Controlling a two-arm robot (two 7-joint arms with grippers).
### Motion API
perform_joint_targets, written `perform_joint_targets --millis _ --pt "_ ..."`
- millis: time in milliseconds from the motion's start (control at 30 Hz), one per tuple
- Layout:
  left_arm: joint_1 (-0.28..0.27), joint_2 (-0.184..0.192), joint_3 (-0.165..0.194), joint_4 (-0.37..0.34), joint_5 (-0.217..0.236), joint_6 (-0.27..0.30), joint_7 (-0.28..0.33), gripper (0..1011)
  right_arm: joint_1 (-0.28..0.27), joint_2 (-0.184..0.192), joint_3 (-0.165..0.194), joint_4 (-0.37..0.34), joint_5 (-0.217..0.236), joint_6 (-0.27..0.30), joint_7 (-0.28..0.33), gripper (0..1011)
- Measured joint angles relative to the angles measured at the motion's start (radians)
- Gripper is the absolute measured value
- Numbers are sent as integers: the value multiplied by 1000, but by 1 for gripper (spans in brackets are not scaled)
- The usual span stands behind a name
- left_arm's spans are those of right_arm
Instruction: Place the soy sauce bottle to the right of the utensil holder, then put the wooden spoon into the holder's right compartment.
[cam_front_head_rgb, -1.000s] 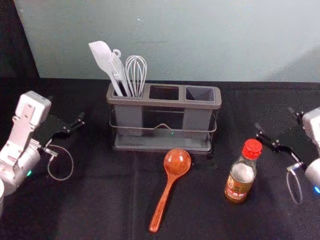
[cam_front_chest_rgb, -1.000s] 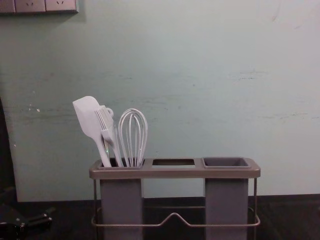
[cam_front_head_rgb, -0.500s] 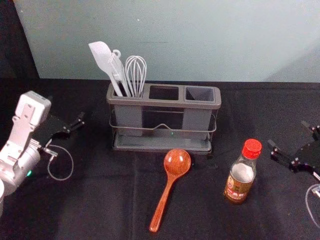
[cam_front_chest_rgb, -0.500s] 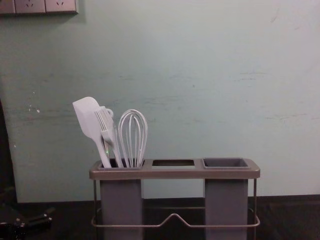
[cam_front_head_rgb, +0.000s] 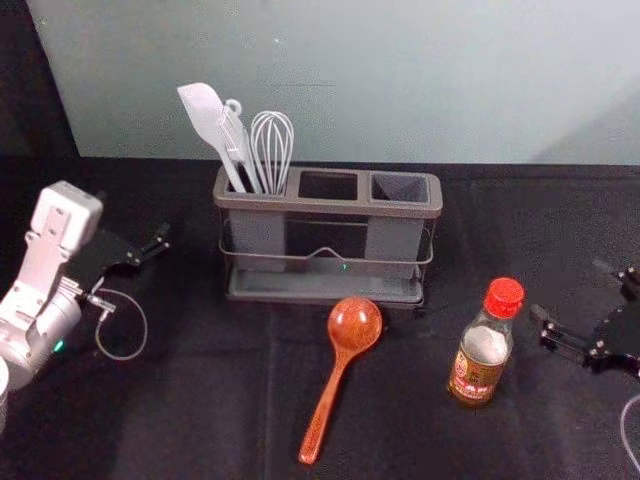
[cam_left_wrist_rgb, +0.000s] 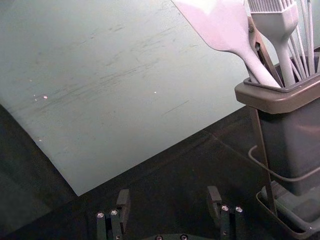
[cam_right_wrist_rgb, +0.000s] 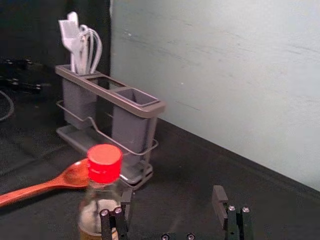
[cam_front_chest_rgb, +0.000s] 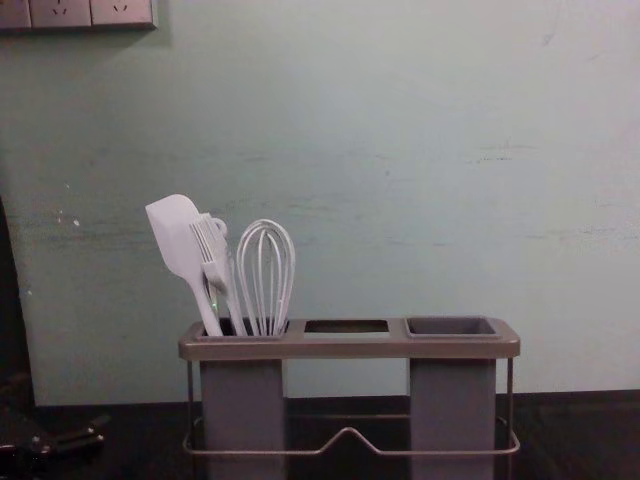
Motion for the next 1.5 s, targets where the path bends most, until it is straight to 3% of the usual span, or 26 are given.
perform_joint_targets --millis 233,433,967,1500 --pt "0 0 0 0 0 0 0 1005 -42 12 28 -45 15 7 34 1004" --pt "0 0 0 0 0 0 0 1005 -43 -5 31 -53 30 -3 69 1004" --pt "0 0 0 0 0 0 0 1005 90 -106 -47 36 50 8 172 1004" --pt "0 0 0 0 0 0 0 1005 142 -184 -74 80 29 20 215 1004"
